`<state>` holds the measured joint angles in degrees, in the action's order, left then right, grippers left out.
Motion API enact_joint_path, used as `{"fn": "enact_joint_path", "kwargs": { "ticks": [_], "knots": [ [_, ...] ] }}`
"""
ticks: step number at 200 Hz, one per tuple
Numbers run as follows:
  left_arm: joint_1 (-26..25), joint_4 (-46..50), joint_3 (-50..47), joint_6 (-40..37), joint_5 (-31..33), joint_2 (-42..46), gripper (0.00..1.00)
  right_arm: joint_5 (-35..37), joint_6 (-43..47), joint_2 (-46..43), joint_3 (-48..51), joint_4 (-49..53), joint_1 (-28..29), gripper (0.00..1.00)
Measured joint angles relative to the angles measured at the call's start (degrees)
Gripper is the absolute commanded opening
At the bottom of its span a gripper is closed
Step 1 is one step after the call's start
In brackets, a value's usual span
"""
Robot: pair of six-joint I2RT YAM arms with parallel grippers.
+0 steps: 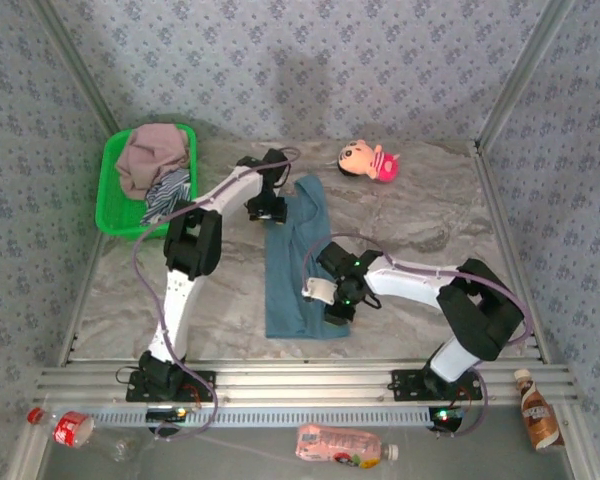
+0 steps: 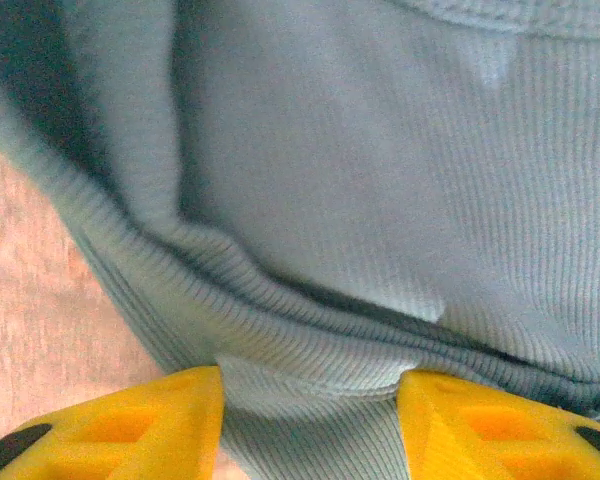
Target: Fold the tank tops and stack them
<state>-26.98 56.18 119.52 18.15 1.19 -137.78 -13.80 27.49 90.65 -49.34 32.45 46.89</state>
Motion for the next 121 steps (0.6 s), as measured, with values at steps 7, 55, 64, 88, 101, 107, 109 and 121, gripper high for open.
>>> {"fn": "enact_joint_path", "kwargs": {
  "ticks": [7,55,64,88,101,107,109,121],
  "knots": [
    [0.1,0.4,2.1,-0.7,0.2,-1.2,0.52,-0.3,-0.1,-0.1,-0.5,0.3,0.3,0.33],
    [0.3,4.7,4.9,-1.2,1.2,-1.2,0.58,-1.0,4.7,-5.4,-0.6,0.7,0.9,0.54],
    [0.2,4.9,1.2,-0.2,1.0,1.4,0.58,-1.1,5.7,-6.9,0.2,0.5,1.6,0.55],
    [-0.3,4.0,-15.6,4.7,-1.2,13.6,0.59,-0.5,7.5,-10.0,4.2,-1.6,5.5,0.58],
    [-1.2,3.3,-26.1,8.7,-3.4,22.3,0.60,0.1,8.2,-10.1,6.3,-3.2,7.3,0.58],
    [-1.8,2.6,-30.3,10.6,-4.3,25.9,0.60,0.7,8.4,-9.8,6.9,-3.8,7.7,0.57],
    [-2.1,2.3,-31.8,11.5,-4.6,27.2,0.60,0.9,8.4,-9.7,7.0,-4.0,7.8,0.58],
    [-4.0,0.9,-39.3,15.8,-6.6,33.6,0.60,2.2,8.7,-8.7,7.5,-5.4,7.9,0.57]
  ]
}}
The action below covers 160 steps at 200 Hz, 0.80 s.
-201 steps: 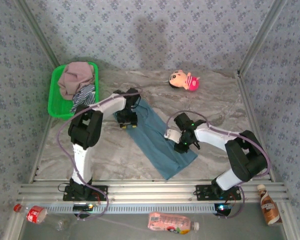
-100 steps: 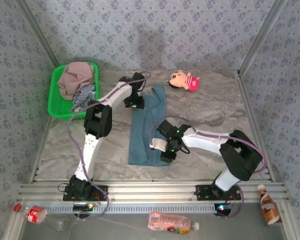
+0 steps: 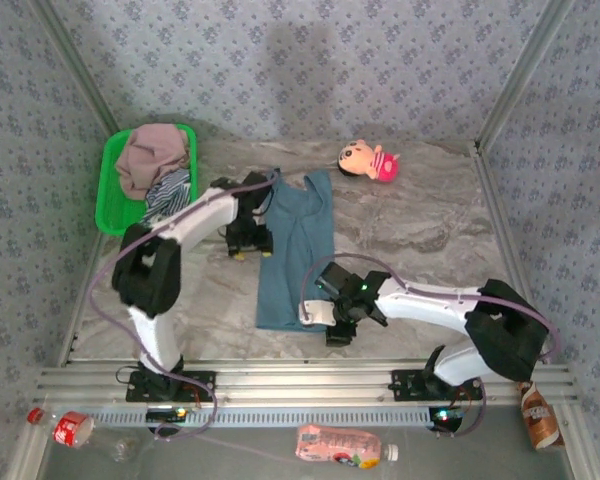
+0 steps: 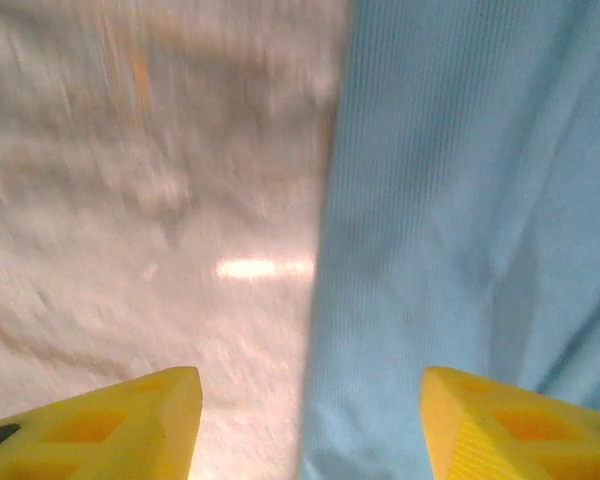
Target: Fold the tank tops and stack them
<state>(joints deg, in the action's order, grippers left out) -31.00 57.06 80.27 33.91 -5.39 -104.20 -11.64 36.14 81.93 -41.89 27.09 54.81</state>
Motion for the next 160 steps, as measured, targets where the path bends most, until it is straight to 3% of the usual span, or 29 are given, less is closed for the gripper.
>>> {"fn": "enact_joint_path", "kwargs": {
  "ticks": [23,69,116,133,160],
  "knots": [
    [-5.2,-4.0,-10.4,7.9,-3.3,6.1,0.60,2.0,0.9,2.4,0.0,-3.0,-0.1,0.55],
    [-11.6,-12.3,-22.1,19.6,-7.5,7.0,0.60,3.7,2.3,5.1,-1.1,-4.1,0.2,0.47],
    [-14.5,-15.8,-27.2,25.1,-8.4,10.2,0.57,4.8,2.9,7.4,-3.5,-3.5,1.0,0.26],
    [-15.7,-17.2,-28.9,27.1,-8.6,11.6,0.51,5.5,3.0,7.6,-3.7,-4.2,1.1,0.21],
    [-17.1,-17.7,-30.5,29.5,-8.8,12.5,0.30,6.4,2.9,7.6,-3.7,-4.8,1.6,0.13]
  ]
}}
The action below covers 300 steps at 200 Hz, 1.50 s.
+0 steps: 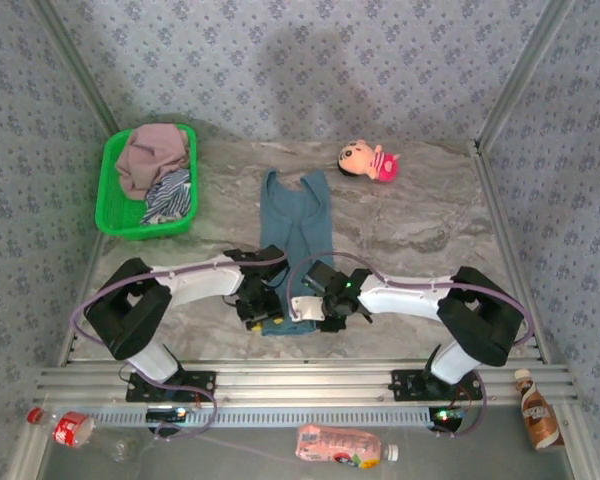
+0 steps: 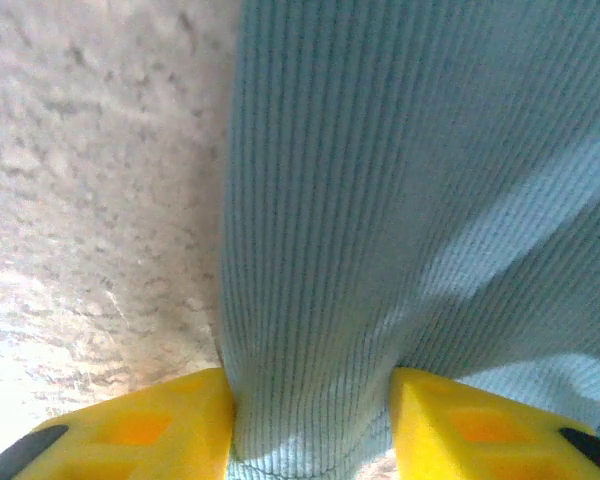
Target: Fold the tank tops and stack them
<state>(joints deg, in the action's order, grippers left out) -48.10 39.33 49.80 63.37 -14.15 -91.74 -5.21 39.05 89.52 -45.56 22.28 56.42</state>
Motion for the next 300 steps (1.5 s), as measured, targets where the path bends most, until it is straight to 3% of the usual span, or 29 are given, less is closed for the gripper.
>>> {"fn": "enact_joint_path", "kwargs": {
  "ticks": [18,36,85,128,160,212,264,300],
  "knots": [
    [0.0,0.5,0.0,0.0,0.2,0.6,0.16,0.2,-0.2,-0.1,0.0,-0.2,0.7,0.11],
    [0.1,1.5,0.0,0.2,0.6,1.8,0.08,0.1,-0.5,-0.5,0.1,0.1,1.9,0.08],
    [0.1,5.0,-0.3,0.4,0.3,6.8,0.07,-2.7,-2.4,-5.2,1.6,4.4,5.8,0.06],
    [0.5,10.3,0.3,0.5,-1.3,14.1,0.08,-11.1,-5.2,-12.1,0.2,11.9,5.4,0.06],
    [4.8,13.9,6.3,-2.8,-2.8,12.2,0.08,-18.8,-5.8,-11.3,-4.4,16.5,-0.7,0.07],
    [13.7,16.1,20.2,-13.7,-5.0,-1.2,0.11,-27.2,-4.3,-1.0,-16.0,22.9,-14.2,0.09],
    [19.5,17.4,35.8,-23.6,-6.3,-17.2,0.13,-30.3,-0.3,11.3,-28.4,27.5,-23.2,0.09],
    [22.3,19.1,43.9,-28.1,-7.0,-22.7,0.16,-30.1,1.5,15.3,-32.3,29.0,-26.6,0.10]
  ]
}}
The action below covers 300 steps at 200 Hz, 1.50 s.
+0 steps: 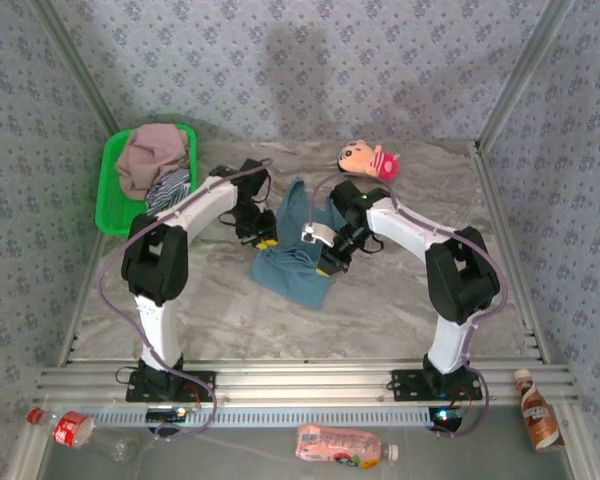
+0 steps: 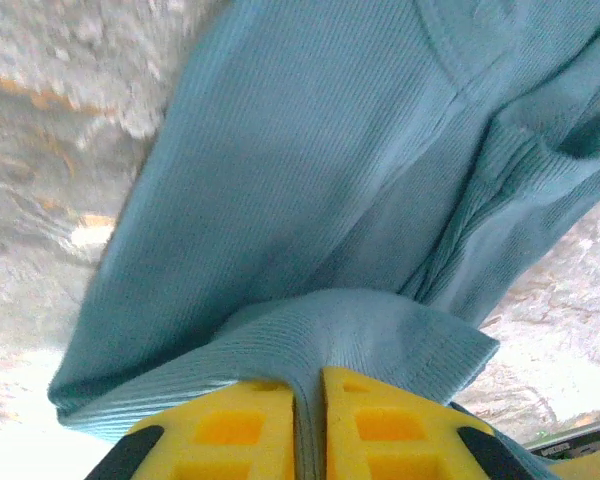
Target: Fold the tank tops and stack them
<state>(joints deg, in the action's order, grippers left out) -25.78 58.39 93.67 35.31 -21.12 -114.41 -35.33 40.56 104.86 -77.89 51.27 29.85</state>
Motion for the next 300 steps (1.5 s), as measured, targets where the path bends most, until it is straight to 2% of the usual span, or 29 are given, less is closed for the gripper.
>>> {"fn": "enact_joint_path", "kwargs": {
  "ticks": [82,126,145,158,202,221,253,277,300],
  "knots": [
    [3.7,1.0,15.1,-3.2,-0.6,-14.5,0.16,5.0,0.8,10.4,-6.1,-5.1,-2.9,0.12],
    [4.2,1.7,19.0,-4.4,1.1,-16.6,0.42,9.7,-0.3,12.7,-8.4,-9.0,-3.9,0.16],
    [4.2,2.3,19.2,-4.9,3.4,-16.0,0.47,12.5,-0.9,12.7,-8.4,-11.6,-3.8,0.19],
    [4.2,2.7,18.5,-5.3,4.9,-14.8,0.50,14.3,-1.8,12.7,-8.2,-13.5,-3.6,0.27],
    [2.4,1.5,4.8,-4.6,6.3,-0.9,0.49,23.0,-5.5,12.4,-5.9,-20.1,-3.3,0.32],
    [0.2,1.0,2.2,-4.2,5.5,1.0,0.48,26.4,-6.8,12.0,-5.5,-21.5,-3.6,0.34],
    [-2.1,-1.0,2.8,-4.5,4.7,-3.1,0.44,29.7,-7.9,9.6,-4.5,-23.6,-4.0,0.38],
    [-1.4,-1.0,8.5,-5.7,5.4,-10.3,0.42,30.7,-8.5,6.3,-2.1,-24.7,-4.0,0.39],
    [-0.4,-0.7,14.4,-7.3,6.9,-15.5,0.41,30.4,-8.5,3.1,1.4,-25.5,-3.9,0.44]
  ]
}}
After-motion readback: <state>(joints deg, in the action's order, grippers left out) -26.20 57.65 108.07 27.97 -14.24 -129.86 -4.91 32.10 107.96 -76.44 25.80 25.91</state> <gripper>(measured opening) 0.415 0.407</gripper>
